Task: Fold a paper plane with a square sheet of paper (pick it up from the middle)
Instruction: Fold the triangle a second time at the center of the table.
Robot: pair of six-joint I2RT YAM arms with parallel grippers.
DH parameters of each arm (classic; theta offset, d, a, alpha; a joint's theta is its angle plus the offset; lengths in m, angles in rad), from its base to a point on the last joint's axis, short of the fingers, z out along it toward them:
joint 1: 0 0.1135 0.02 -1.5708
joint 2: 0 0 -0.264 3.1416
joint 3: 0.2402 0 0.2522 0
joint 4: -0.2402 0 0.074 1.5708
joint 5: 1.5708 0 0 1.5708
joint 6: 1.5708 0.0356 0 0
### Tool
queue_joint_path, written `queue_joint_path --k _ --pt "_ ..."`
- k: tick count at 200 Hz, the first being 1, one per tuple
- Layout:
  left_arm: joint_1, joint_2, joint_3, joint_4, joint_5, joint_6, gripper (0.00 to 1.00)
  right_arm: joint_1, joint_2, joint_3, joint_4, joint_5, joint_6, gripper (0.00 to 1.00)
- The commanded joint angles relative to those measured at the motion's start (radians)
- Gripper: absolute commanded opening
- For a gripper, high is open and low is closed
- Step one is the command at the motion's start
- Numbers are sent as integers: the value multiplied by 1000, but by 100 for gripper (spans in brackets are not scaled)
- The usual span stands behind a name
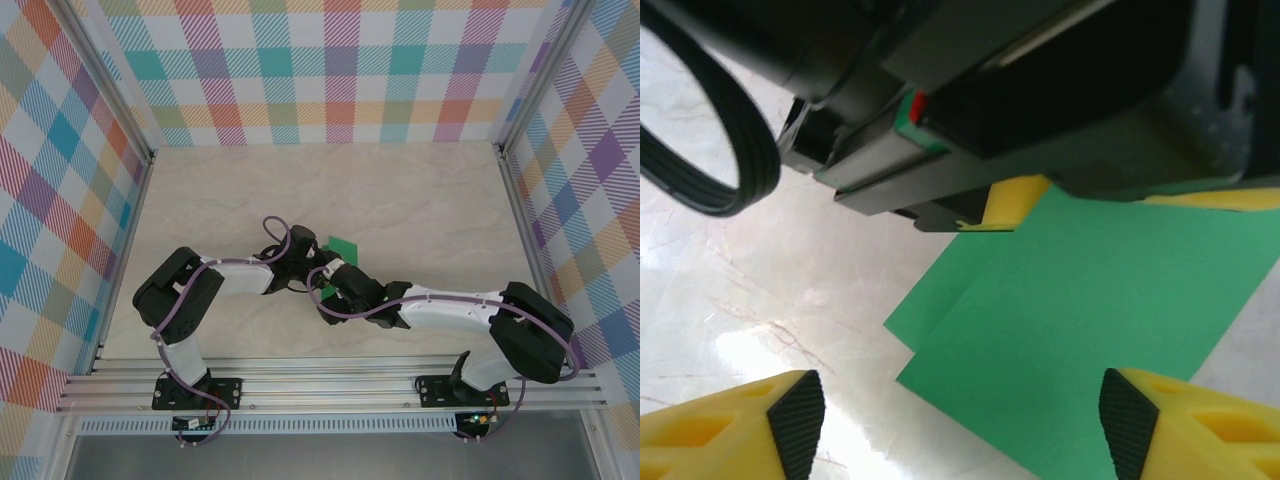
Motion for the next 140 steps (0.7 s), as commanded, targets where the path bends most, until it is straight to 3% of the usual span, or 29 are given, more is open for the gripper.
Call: queue_joint_path --k 1,77,114,140 --pt "12 -24 10 38 18 -17 38 6 22 37 11 47 10 71" --pt "12 -46 4 8 8 0 38 6 5 54 -38 86 46 39" --pt "12 -55 15 -29 -5 18 39 3 -24 45 -53 57 46 30" --pt "11 -57 18 -44 -10 26 39 -17 -29 51 -65 5 47 18"
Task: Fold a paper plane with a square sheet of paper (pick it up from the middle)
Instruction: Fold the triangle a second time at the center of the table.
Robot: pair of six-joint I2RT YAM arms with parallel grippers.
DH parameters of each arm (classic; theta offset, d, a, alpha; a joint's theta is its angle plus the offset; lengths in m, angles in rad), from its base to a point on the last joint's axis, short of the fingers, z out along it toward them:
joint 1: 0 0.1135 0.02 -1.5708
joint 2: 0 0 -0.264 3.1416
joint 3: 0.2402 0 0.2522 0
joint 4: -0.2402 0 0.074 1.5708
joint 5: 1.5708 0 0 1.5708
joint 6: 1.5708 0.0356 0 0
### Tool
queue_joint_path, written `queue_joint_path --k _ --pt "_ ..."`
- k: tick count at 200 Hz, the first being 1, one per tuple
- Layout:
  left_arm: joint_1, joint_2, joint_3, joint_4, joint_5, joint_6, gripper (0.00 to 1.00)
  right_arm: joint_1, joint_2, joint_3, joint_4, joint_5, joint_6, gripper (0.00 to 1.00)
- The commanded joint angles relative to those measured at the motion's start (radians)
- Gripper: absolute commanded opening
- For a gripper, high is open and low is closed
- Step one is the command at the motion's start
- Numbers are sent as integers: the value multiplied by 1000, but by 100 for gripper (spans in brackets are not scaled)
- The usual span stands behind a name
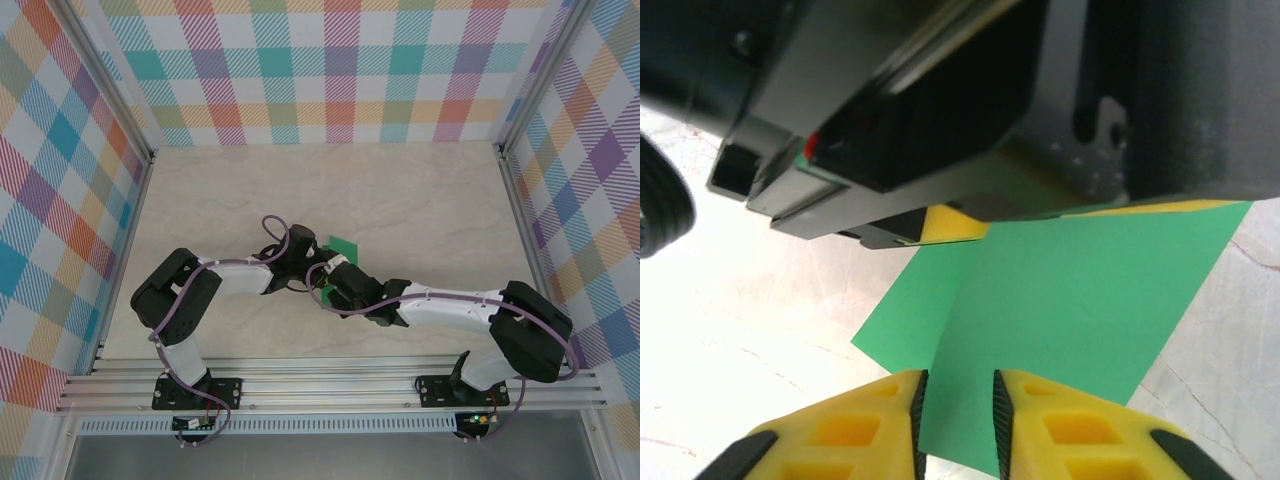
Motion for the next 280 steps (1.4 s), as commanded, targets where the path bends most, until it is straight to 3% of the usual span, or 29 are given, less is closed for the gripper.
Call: queue_joint_path --k 1,58,121,173,222,280 --pt "12 -41 18 -35 -8 18 39 -15 -27 27 -24 -47 6 18" --pt "13 -75 13 -97 -76 35 42 -81 -25 29 -23 -194 -8 11" --pt "15 -132 -5 -213 -199 54 52 -212 -32 -13 30 -445 -15 11" --pt "15 -207 -37 -293 -290 84 53 -332 26 2 37 -669 -49 14" --pt "8 -229 -52 -299 -260 150 47 -438 114 41 17 -829 -83 16" --pt "-27 -211 -34 -288 -213 212 42 -516 173 60 7 -915 -116 18"
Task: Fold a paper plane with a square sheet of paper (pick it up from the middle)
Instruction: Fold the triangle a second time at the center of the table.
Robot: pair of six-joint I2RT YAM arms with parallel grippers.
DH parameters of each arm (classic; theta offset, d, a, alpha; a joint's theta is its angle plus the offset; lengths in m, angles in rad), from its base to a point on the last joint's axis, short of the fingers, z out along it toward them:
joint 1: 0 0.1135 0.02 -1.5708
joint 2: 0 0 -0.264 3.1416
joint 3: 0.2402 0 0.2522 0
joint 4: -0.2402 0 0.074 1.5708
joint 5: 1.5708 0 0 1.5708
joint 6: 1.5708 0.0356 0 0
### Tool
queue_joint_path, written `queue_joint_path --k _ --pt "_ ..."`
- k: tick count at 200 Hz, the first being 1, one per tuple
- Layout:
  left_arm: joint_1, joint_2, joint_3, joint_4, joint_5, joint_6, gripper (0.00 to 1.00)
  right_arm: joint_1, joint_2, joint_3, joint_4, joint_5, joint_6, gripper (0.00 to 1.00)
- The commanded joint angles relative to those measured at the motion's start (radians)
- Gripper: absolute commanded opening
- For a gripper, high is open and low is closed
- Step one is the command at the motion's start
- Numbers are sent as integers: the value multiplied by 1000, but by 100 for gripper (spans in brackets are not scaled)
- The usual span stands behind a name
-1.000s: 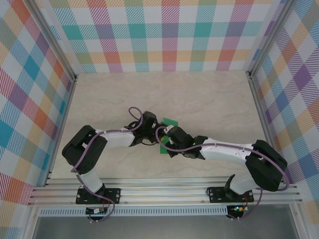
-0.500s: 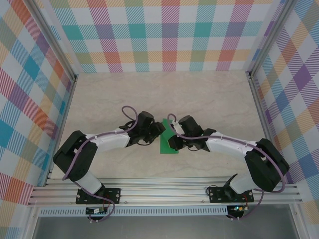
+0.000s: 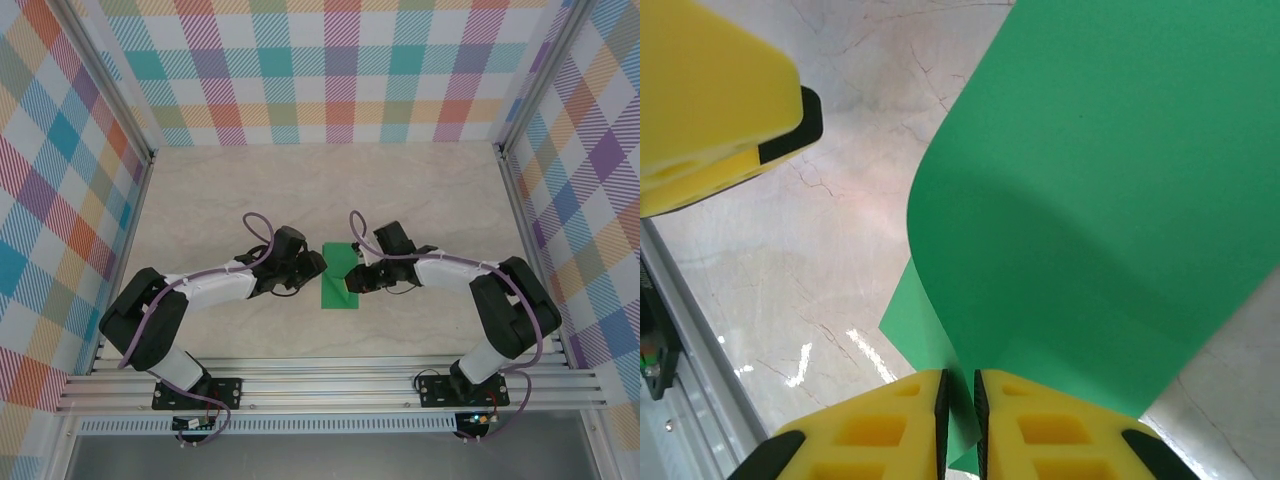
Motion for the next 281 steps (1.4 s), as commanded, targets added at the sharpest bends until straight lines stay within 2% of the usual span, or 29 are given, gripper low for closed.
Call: queue_joint_path --k 1,86,153,227,251,281 --pt "-21 -9 6 -4 29 51 42 -21 25 39 -11 -89 -55 18" --pt "-75 84 82 5 40 74 27 -69 116 118 -62 -93 -126 19" --pt "-104 175 142 27 58 69 26 -93 138 105 -40 -74 -123 19" --pt "-108 200 152 52 78 72 28 -107 153 113 -34 -74 -120 19" --pt "-109 194 155 52 74 74 28 -112 151 112 -33 -111 -110 19" --pt "-107 197 158 36 54 73 27 -115 120 93 -13 -210 -73 26"
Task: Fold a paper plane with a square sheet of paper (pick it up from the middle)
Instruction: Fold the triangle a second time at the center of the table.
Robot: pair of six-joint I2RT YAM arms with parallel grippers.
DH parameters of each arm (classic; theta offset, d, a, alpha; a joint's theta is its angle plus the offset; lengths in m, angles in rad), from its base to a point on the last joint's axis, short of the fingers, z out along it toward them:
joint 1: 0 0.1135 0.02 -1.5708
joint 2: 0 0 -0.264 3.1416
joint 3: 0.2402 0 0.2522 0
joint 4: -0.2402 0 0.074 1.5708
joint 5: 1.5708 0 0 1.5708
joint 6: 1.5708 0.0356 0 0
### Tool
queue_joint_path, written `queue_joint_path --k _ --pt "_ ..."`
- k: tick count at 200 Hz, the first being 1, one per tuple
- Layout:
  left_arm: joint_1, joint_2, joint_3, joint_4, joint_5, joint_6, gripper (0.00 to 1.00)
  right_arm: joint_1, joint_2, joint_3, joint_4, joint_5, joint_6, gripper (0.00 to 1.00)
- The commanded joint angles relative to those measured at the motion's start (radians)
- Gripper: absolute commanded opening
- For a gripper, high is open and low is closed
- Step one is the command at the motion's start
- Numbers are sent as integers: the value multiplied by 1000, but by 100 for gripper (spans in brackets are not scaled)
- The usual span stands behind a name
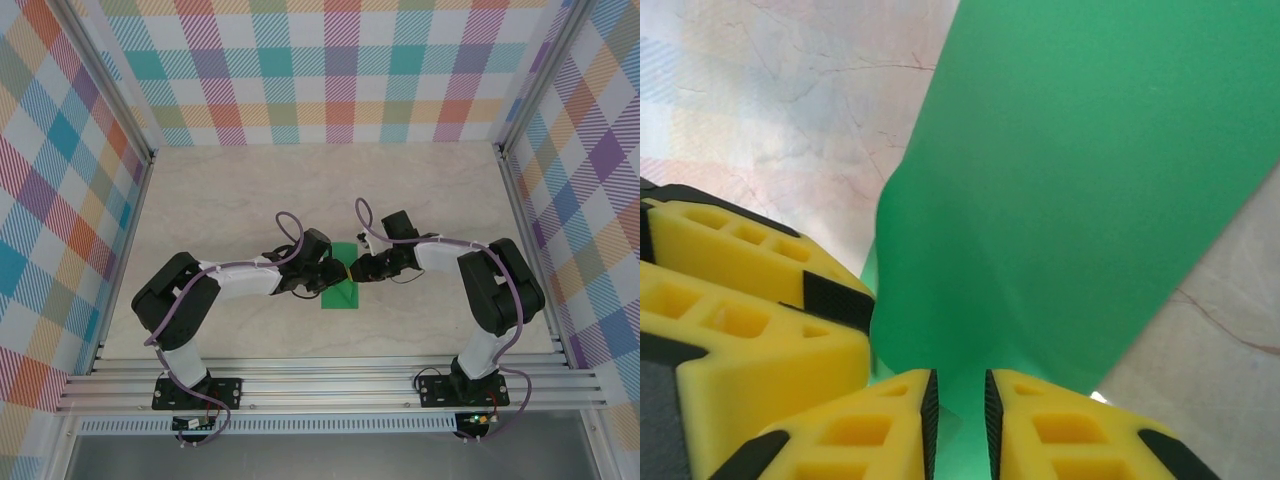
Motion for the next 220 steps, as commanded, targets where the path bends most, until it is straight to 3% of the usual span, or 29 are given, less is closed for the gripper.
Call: queue_joint_path --k 1,39,86,136,190,220 --pt "-12 12 29 1 -9 18 27 -7 -25 -4 23 -111 15 26" --pt "-13 7 27 -5 -26 14 27 -12 -64 -18 8 -131 31 35" --pt "-12 -2 24 -16 -46 9 27 -22 -89 -55 39 -172 74 39" --pt "-12 -2 22 -12 -46 8 27 -22 -42 -40 44 -182 75 31" --pt "-12 -6 24 -9 -45 9 27 -24 -19 -32 47 -154 70 11" --pt "-12 -23 21 -9 -38 17 30 -36 -3 -25 59 -144 73 8"
